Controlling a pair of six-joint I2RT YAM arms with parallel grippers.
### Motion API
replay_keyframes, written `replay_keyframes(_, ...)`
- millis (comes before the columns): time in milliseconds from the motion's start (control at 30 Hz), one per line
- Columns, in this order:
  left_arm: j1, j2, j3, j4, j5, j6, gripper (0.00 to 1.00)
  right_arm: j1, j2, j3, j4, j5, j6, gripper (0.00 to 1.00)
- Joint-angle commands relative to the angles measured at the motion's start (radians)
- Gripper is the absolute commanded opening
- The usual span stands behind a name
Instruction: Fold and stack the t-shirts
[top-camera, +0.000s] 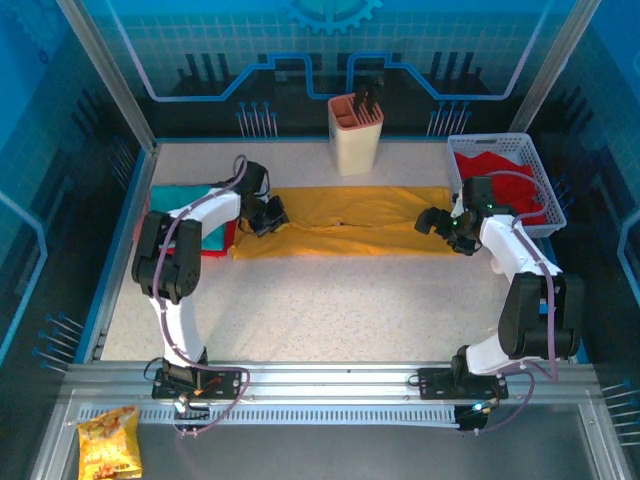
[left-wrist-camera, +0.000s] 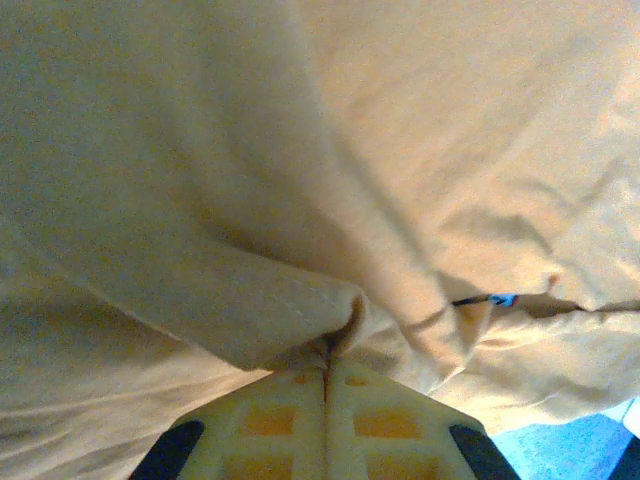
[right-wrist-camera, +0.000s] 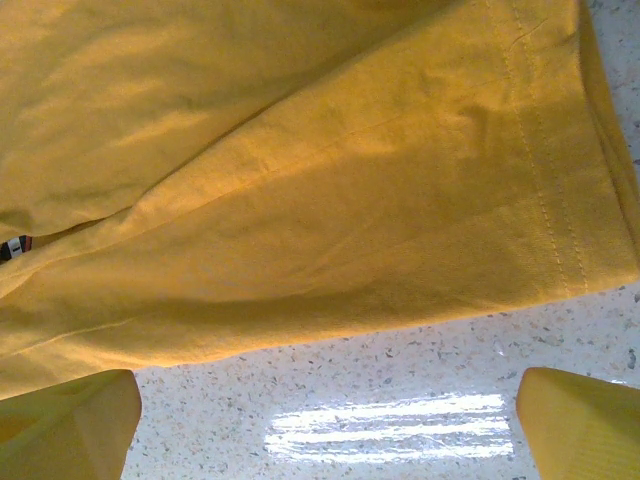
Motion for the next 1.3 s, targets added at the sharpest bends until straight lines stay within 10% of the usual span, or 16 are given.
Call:
replay_keyframes(0, 0.001, 0.038, 0.09, -0.051, -0.007, 0.028, 0.0, 0.006, -0.017, -0.004, -0.024, 0.008, -0.018, 0.97)
replay_keyframes(1033, -0.065, 0.401, 0.668, -0.256, -0.063, 0.244, 0.06, 0.0, 0.008, -0.015, -0.006, -0.035, -0.01, 0.97)
replay_keyframes(1267, -0.077, 0.424, 0.723, -0.341, -0.105, 0.261, 0.37, 0.002, 0.003, -0.013, -0.013, -0.036, -0.015, 0.97)
